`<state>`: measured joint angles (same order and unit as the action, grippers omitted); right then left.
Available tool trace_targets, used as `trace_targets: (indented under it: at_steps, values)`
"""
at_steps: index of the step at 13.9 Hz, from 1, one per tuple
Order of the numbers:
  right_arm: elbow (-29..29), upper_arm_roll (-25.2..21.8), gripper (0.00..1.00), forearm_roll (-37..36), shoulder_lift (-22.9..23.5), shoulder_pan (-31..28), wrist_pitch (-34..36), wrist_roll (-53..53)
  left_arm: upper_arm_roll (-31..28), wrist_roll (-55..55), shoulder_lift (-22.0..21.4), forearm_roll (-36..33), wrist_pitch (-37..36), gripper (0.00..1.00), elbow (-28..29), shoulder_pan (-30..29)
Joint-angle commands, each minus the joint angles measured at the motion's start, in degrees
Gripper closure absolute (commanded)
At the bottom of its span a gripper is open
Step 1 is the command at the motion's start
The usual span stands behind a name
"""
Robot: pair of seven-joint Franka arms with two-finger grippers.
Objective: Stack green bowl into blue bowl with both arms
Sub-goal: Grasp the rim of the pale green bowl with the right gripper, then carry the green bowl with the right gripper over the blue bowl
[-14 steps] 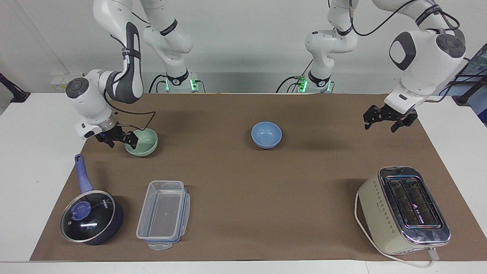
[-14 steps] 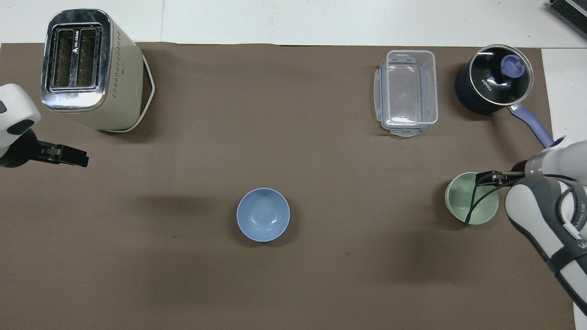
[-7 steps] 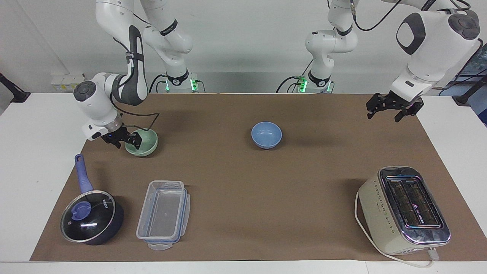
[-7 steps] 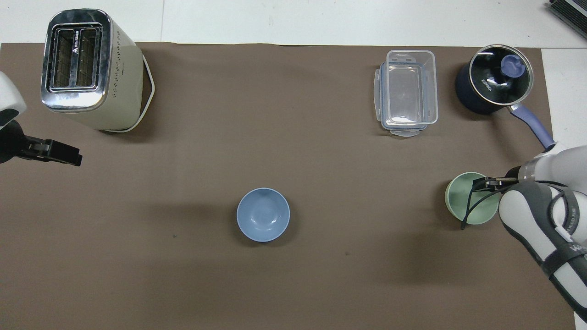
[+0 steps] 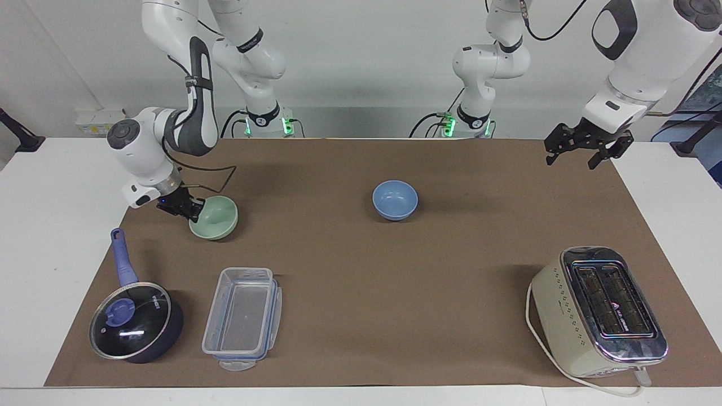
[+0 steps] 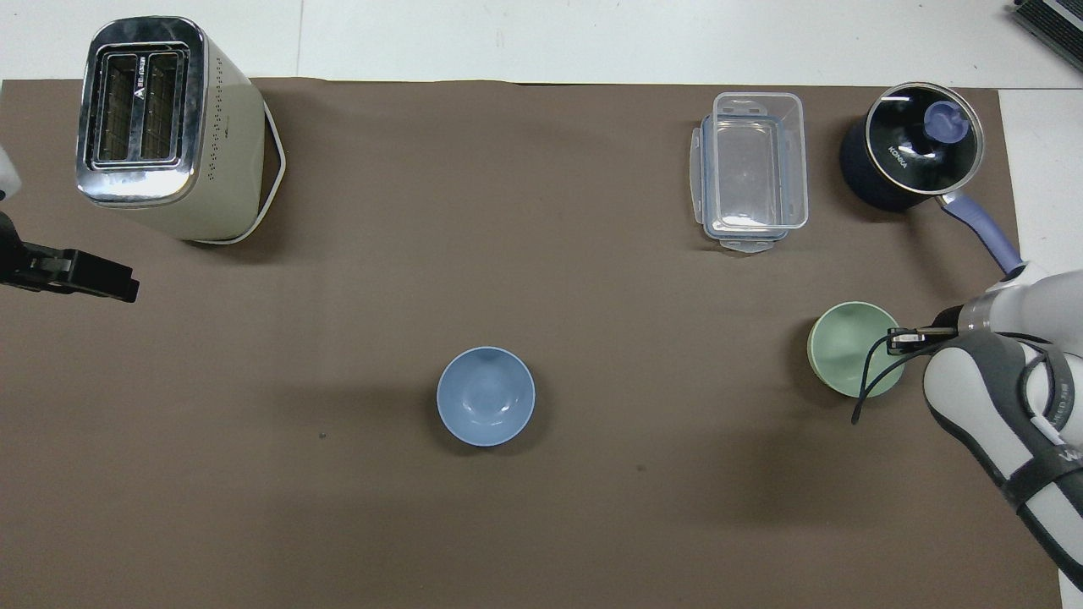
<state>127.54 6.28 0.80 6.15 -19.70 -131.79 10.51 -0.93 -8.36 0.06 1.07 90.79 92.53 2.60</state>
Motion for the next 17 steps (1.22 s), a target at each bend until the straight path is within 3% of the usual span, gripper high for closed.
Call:
trace_targets:
  at_steps: [1,4,10,14,17]
  values:
    - [0.3,0.4,1.0,1.3,-1.8,-0.9,0.6,2.4,-0.4,0.7,-0.2,-0.7,-1.0,0.0,-0.1,-0.2]
    - [-0.9,1.0,1.0,1.8,-6.8,0.3,7.8,2.8,-0.3,0.8,-0.2,-0.7,-1.0,0.0,-0.1,-0.1]
    - [-0.8,1.0,1.0,7.6,-14.8,12.4,17.3,-1.9,-0.3,0.7,-0.2,-0.7,-1.0,0.0,-0.1,-0.1]
    - [-0.9,1.1,1.0,7.6,-15.2,25.3,16.3,-18.1,-0.4,0.7,-0.2,-0.7,-1.0,0.0,-0.1,-0.1]
    - [-1.2,1.1,1.0,7.6,-13.5,34.4,11.7,-27.8,-0.3,0.8,-0.2,-0.7,-1.0,0.0,-0.1,-0.1]
